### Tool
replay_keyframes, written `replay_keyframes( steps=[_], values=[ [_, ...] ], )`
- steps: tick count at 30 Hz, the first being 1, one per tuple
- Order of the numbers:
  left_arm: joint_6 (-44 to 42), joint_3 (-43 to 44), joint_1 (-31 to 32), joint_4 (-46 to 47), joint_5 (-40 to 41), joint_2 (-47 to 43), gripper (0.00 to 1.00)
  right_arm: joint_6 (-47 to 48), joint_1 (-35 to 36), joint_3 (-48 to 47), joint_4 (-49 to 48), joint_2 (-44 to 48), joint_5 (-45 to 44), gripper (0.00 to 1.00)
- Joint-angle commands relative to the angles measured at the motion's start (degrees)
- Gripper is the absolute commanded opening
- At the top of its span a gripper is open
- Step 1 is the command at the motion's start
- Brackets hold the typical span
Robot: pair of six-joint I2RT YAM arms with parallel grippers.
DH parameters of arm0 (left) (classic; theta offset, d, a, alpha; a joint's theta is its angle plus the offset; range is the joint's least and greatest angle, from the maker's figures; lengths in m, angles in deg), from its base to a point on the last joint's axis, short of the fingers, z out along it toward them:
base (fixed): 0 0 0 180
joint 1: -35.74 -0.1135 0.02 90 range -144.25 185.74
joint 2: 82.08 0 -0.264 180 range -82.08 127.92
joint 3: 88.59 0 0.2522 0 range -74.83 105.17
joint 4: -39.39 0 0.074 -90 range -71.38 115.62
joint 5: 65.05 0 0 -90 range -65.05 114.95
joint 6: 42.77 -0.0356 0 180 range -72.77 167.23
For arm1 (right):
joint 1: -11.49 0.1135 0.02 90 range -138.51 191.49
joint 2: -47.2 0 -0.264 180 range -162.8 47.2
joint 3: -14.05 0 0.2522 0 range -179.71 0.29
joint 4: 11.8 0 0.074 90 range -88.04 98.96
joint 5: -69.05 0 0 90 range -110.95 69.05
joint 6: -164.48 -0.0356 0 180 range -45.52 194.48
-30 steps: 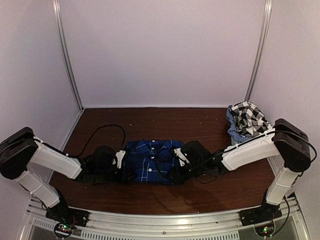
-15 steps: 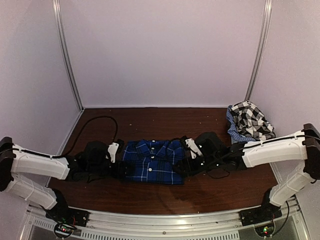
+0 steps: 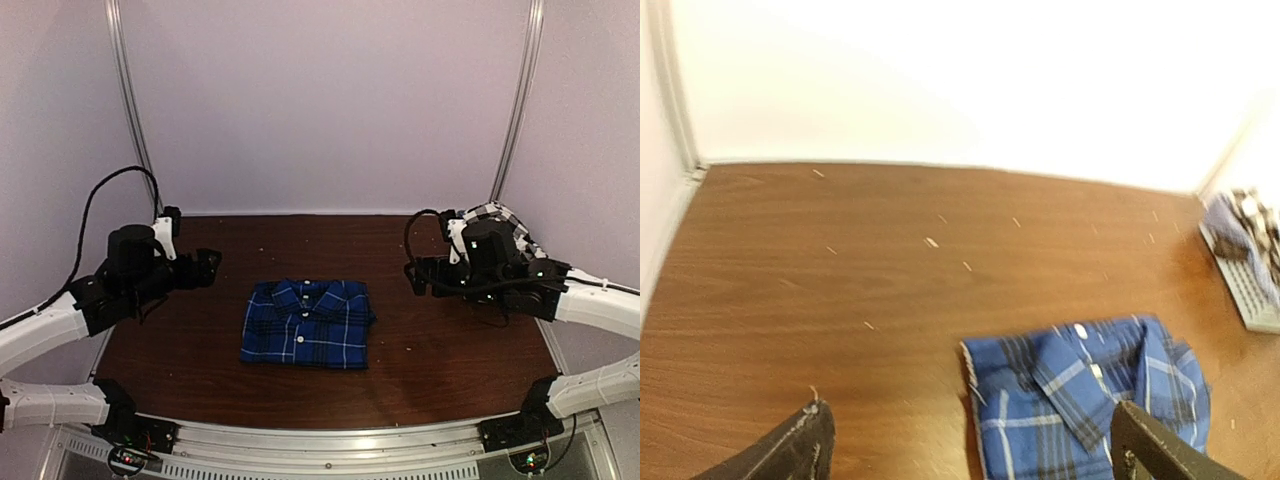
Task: Fold and stack the long sleeve shirts
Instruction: Reset both arms
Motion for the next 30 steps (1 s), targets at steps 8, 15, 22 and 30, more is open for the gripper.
replay_keyframes(
  steps=[8, 15, 22, 30],
  values=[
    [-9.9, 9.6, -4.2, -2.9, 1.4, -4.9, 0.98, 7.0, -1.1, -4.1, 1.8, 8.1, -13.7, 1.00],
    [-11.7, 5.8, -4.2, 0.1, 3.3, -8.1, 0.98, 9.2, -1.0, -1.6, -1.8, 10.7, -14.1, 1.00],
    [-11.2, 5.0, -4.2, 1.0, 3.7, -9.1, 0.98, 9.5, -1.0, -1.3, -2.7, 9.9, -14.2, 1.00],
    [-10.8, 5.0, -4.2, 0.6, 4.1, -8.7, 0.98, 9.6, -1.0, -1.3, -2.0, 10.1, -14.7, 1.00]
  ],
)
